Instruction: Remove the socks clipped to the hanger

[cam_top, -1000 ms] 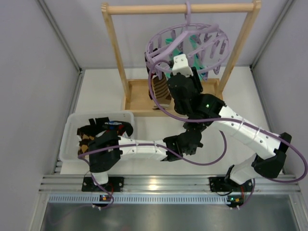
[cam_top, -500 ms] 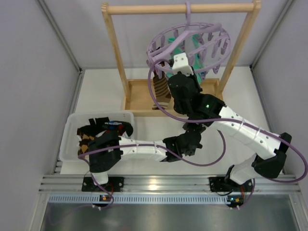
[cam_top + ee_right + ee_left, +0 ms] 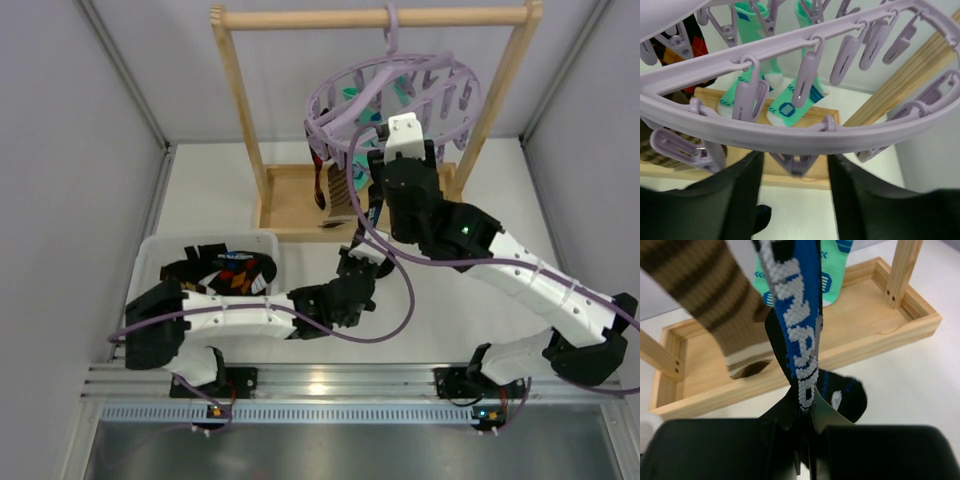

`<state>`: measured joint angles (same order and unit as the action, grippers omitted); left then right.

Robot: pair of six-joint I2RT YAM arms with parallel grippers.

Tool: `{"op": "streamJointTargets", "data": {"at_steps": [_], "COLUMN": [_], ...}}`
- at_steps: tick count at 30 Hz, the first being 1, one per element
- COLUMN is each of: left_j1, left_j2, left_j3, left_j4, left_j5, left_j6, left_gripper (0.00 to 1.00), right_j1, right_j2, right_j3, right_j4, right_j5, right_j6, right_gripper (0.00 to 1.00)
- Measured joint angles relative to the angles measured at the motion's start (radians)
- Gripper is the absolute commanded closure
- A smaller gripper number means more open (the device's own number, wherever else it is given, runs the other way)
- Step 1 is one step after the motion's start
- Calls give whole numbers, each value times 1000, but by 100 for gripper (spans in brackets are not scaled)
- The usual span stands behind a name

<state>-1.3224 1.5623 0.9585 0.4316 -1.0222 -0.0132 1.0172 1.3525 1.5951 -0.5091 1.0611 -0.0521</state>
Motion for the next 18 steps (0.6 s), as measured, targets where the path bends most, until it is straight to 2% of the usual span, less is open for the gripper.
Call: {"op": "streamJointTargets", "data": {"at_steps": [2,3,9,14,18], "left_j1": [5,8,76,126,125], "left_j2": [-83,-124,-303,-431,-577], "left_j3": [-3,-3,-3,-6,-6], "left_j4": [-69,-101,-348,-579,-682], "left_j5": [-10,-15,-37,-61,-98], "left_j6": [-41,-60,-170,-245,-264], "left_gripper": [100,100,100,100,100], "right_j1": [-15,-22,-32,-32,-33], "right_j2": [-34,-56,-223,-375,-469], "right_j3": [-26,-46,-208,-330,-412], "right_j4": [-7,-7,-6,-5,6], "right_j5": [-46,-68,-163,-212,-223], "right_j6": [42,58,151,213,238], "right_gripper": [32,20,1,1,1]}}
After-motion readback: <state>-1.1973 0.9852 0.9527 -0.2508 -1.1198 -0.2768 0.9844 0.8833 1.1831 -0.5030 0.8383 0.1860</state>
